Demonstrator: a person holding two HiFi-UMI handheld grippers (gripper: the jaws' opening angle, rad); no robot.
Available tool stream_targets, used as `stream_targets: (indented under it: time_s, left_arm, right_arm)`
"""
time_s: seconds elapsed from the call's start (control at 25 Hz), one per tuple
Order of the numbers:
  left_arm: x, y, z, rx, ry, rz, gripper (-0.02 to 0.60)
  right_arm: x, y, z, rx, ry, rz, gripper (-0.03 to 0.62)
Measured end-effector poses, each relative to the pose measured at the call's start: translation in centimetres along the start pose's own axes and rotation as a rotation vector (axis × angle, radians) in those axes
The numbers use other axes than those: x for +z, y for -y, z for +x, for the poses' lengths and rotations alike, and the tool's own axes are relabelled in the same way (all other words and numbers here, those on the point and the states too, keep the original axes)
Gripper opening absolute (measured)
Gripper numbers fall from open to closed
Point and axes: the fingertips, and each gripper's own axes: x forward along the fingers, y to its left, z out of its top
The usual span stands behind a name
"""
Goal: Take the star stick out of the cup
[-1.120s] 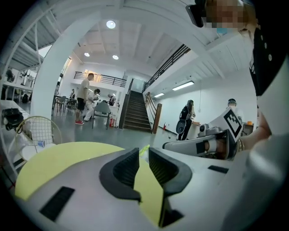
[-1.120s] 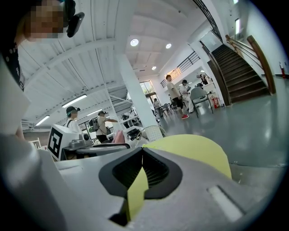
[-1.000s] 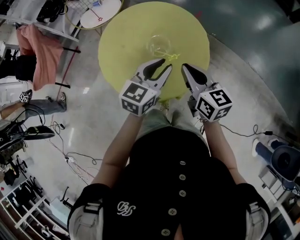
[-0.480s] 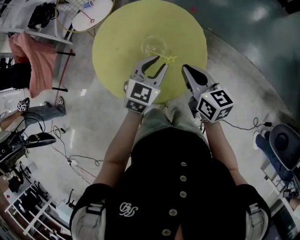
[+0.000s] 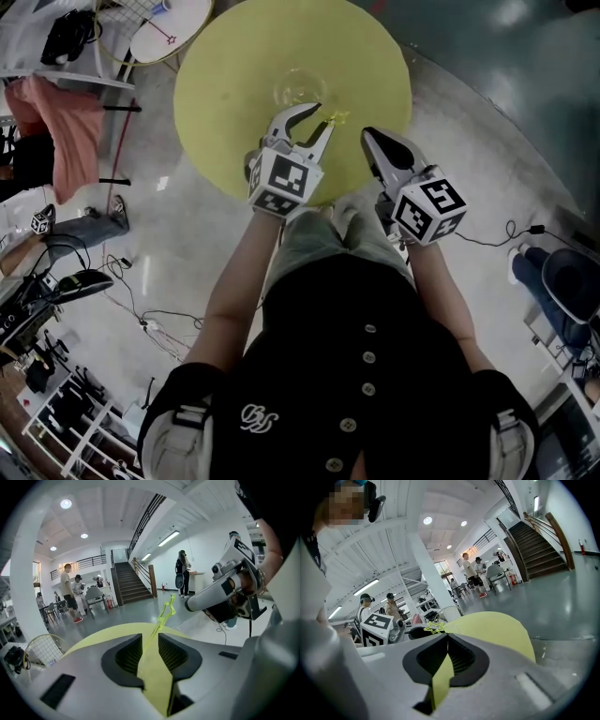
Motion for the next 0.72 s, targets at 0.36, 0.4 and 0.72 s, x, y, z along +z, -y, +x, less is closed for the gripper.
stream_targets:
  time_s: [0.36,0.4,0.72]
  left_arm:
    - [0.5,-0.3,0.6,-0.011,0.013,-0.007,0.071]
    - [0.5,-0.3,0.6,-0.013,0.014,-0.006,0.069]
    - [1.8,-1.3,-0.2,0.019,0.06,-0.015,0.029]
  right_arm:
    - [0.1,0.6,-0.2,-0.018,0.013,0.007,0.004]
    - [0.2,0.6,-0.2,-0.017,0.016,0.007,0.003]
    - [1.4,0.1,0.3,0.003,0.034,-0.019,0.003]
